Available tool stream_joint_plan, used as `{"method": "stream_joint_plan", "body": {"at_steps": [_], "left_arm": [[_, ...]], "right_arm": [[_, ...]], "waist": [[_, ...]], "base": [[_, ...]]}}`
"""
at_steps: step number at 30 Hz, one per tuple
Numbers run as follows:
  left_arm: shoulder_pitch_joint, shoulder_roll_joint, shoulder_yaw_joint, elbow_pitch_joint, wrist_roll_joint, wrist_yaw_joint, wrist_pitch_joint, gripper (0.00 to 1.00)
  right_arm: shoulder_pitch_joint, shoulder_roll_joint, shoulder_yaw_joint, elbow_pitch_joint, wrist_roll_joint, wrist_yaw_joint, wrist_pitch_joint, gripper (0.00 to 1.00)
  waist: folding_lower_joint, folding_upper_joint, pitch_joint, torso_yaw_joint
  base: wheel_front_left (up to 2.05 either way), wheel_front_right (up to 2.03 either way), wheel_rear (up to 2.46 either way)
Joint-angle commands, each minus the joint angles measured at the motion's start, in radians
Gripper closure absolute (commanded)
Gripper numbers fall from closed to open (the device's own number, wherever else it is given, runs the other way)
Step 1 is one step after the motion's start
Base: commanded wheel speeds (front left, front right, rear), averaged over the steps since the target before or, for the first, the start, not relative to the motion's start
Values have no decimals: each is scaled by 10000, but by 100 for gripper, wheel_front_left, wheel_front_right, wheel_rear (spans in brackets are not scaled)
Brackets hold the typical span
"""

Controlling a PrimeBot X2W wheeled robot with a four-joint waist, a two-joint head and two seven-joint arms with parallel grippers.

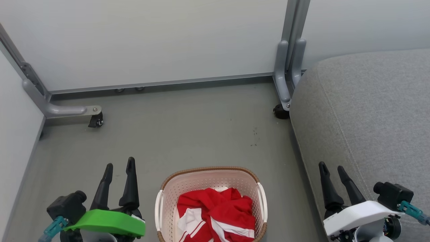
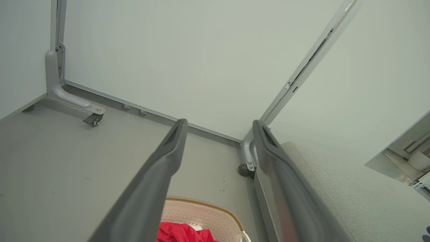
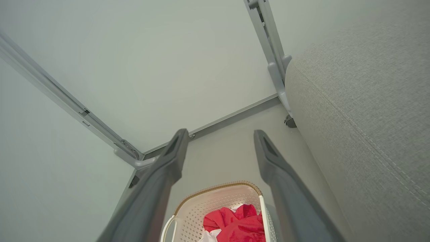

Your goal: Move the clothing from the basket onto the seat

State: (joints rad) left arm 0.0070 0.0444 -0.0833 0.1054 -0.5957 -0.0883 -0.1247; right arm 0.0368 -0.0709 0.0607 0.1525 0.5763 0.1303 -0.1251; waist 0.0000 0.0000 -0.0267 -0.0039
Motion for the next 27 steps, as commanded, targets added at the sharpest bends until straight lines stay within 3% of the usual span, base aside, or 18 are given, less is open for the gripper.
{"method": "stream_joint_plan", "body": {"at_steps": [1,17,27], "left_arm": [[-10,51,-45,-128,367,50,-109,0],[147,105,-524,-325,2255,309,-540,0],[227,101,-579,-328,2875,327,-754,0]], "right_arm": [[-9,-41,63,-148,-319,4,-102,0],[181,-171,494,-325,-2161,5,-538,0],[258,-108,466,-401,-2975,4,-756,0]], "waist": [[0,0,-7,5],[0,0,-50,80],[0,0,-79,84]], "base": [[0,0,0],[0,0,0],[0,0,0]]}}
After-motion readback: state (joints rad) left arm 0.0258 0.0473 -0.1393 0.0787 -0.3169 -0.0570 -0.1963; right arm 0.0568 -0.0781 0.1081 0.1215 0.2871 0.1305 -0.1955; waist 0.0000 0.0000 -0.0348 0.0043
